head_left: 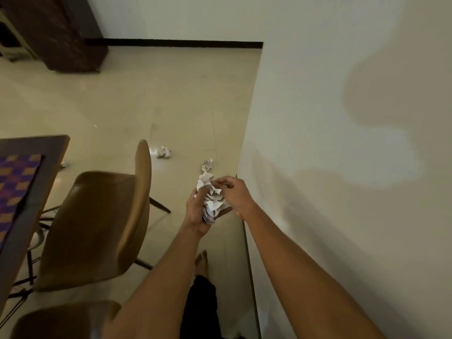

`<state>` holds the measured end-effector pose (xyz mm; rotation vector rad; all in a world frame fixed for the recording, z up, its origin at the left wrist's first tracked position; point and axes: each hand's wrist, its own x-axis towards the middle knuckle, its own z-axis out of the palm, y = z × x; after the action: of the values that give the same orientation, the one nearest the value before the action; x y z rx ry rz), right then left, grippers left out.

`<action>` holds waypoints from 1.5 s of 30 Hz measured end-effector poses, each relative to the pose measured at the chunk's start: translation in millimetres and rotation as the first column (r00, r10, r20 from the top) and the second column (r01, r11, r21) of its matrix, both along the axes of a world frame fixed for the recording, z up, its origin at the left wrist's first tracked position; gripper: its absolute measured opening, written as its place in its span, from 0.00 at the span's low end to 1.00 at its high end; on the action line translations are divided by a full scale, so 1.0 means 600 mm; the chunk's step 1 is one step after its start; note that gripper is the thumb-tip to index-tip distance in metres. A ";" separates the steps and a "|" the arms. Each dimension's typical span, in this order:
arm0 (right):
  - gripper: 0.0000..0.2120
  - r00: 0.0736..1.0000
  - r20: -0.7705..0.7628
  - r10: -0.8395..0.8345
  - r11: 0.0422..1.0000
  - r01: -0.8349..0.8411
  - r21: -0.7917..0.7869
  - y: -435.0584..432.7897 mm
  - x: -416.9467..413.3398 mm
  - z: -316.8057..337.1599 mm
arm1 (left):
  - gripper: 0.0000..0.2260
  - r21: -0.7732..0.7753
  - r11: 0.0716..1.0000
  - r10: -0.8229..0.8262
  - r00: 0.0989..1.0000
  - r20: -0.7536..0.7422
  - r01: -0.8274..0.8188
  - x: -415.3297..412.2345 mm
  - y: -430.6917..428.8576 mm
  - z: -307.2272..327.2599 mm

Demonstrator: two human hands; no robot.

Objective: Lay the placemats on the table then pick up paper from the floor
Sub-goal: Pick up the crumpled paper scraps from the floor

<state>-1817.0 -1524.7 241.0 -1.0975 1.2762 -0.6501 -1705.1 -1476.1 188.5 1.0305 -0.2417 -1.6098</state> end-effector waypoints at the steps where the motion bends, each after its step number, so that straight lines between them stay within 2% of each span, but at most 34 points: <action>1: 0.03 1.000 0.020 -0.012 1.000 0.012 0.004 -0.041 0.023 -0.004 | 0.35 -0.009 0.999 0.031 0.999 -0.017 -0.031 0.018 -0.044 0.002; 3: 0.04 0.999 0.011 -0.031 0.999 0.031 -0.007 -0.119 0.061 -0.014 | 0.37 -0.030 0.999 0.017 0.998 -0.060 -0.019 0.053 -0.125 0.017; 5: 0.05 0.999 -0.039 -0.002 0.999 0.000 -0.046 -0.193 0.088 -0.015 | 0.30 -0.047 0.999 -0.029 0.993 -0.112 0.024 0.086 -0.200 0.042; 6: 0.05 0.996 -0.080 0.033 0.998 -0.038 -0.055 -0.230 0.101 -0.015 | 0.30 0.000 1.000 -0.022 0.993 -0.116 0.022 0.106 -0.235 0.048; 9: 0.03 0.962 -0.189 0.195 0.970 -0.218 -0.109 -0.339 0.129 -0.002 | 0.40 0.089 0.992 -0.083 0.994 -0.077 0.090 0.164 -0.329 0.060; 10: 0.04 0.944 -0.199 0.262 0.950 -0.289 -0.121 -0.380 0.137 0.006 | 0.39 0.102 0.986 -0.125 0.991 -0.047 0.130 0.181 -0.360 0.063; 11: 0.05 0.915 -0.197 0.352 0.916 -0.380 -0.127 -0.426 0.144 0.013 | 0.33 0.110 0.980 -0.159 0.986 -0.042 0.163 0.195 -0.391 0.065; 13: 0.03 0.833 -0.164 0.529 0.834 -0.545 -0.080 -0.509 0.149 0.022 | 0.14 0.110 0.977 -0.176 0.982 -0.073 0.184 0.222 -0.451 0.061; 14: 0.03 0.806 -0.139 0.576 0.808 -0.586 -0.053 -0.552 0.150 0.021 | 0.08 0.115 0.980 -0.158 0.986 -0.052 0.163 0.239 -0.483 0.054; 16: 0.08 0.807 -0.123 0.577 0.814 -0.581 0.009 -0.639 0.146 0.004 | 0.09 0.150 0.982 -0.125 0.990 0.058 0.115 0.273 -0.547 0.038; 17: 0.09 0.816 -0.148 0.559 0.828 -0.559 0.047 -0.680 0.145 -0.012 | 0.10 0.181 0.980 -0.111 0.986 0.123 0.088 0.293 -0.580 0.029; 19: 0.09 0.818 -0.235 0.524 0.851 -0.515 0.104 -0.765 0.153 -0.055 | 0.04 0.238 0.971 -0.061 0.969 0.238 0.003 0.331 -0.640 0.001; 20: 0.09 0.789 -0.336 0.514 0.853 -0.512 0.104 -0.805 0.161 -0.081 | 0.02 0.270 0.961 -0.024 0.957 0.288 -0.057 0.349 -0.667 -0.016; 22: 0.09 0.664 -0.543 0.514 0.825 -0.556 0.102 -0.881 0.185 -0.133 | 0.02 0.328 0.929 0.036 0.925 0.379 -0.171 0.380 -0.722 -0.048; 24: 0.10 0.580 -0.617 0.533 0.802 -0.578 0.149 -0.931 0.212 -0.186 | 0.05 0.367 0.898 0.044 0.878 0.476 -0.244 0.402 -0.765 -0.094; 27: 0.14 0.468 -0.616 0.634 0.725 -0.637 0.262 -0.982 0.253 -0.282 | 0.09 0.422 0.852 0.033 0.835 0.549 -0.311 0.427 -0.823 -0.163; 29: 0.17 0.397 -0.597 0.697 0.664 -0.672 0.328 -1.007 0.280 -0.373 | 0.07 0.432 0.831 0.034 0.807 0.589 -0.351 0.449 -0.867 -0.235; 31: 0.21 0.345 -0.585 0.734 0.627 -0.674 0.390 -1.027 0.303 -0.491 | 0.03 0.447 0.813 0.035 0.796 0.604 -0.374 0.470 -0.913 -0.333; 34: 0.30 0.254 -0.593 0.764 0.579 -0.676 0.456 -1.054 0.326 -0.690 | 0.04 0.437 0.838 -0.014 0.788 0.616 -0.326 0.493 -0.983 -0.505; 36: 0.37 0.229 -0.608 0.760 0.582 -0.655 0.481 -1.072 0.342 -0.829 | 0.06 0.449 0.842 -0.058 0.778 0.626 -0.299 0.502 -1.015 -0.629; 41: 0.47 0.273 -0.644 0.714 0.656 -0.583 0.480 -1.116 0.376 -1.129 | 0.15 0.556 0.807 -0.217 0.777 0.591 -0.198 0.503 -1.026 -0.895; 42: 0.48 0.246 -0.631 0.736 0.628 -0.596 0.500 -1.117 0.387 -1.207 | 0.16 0.575 0.797 -0.237 0.781 0.578 -0.184 0.508 -1.019 -0.954; 44: 0.48 0.176 -0.603 0.778 0.551 -0.652 0.521 -1.116 0.389 -1.262 | 0.16 0.595 0.788 -0.270 0.780 0.565 -0.158 0.504 -1.001 -0.984; 45: 0.45 0.163 -0.605 0.780 0.547 -0.647 0.531 -1.113 0.391 -1.289 | 0.15 0.608 0.781 -0.285 0.784 0.551 -0.144 0.506 -0.993 -0.999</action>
<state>-1582.4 -2192.5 -532.4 -1.7841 1.2526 0.8386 -1401.7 -2071.8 -410.6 2.1129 -0.1836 -1.3823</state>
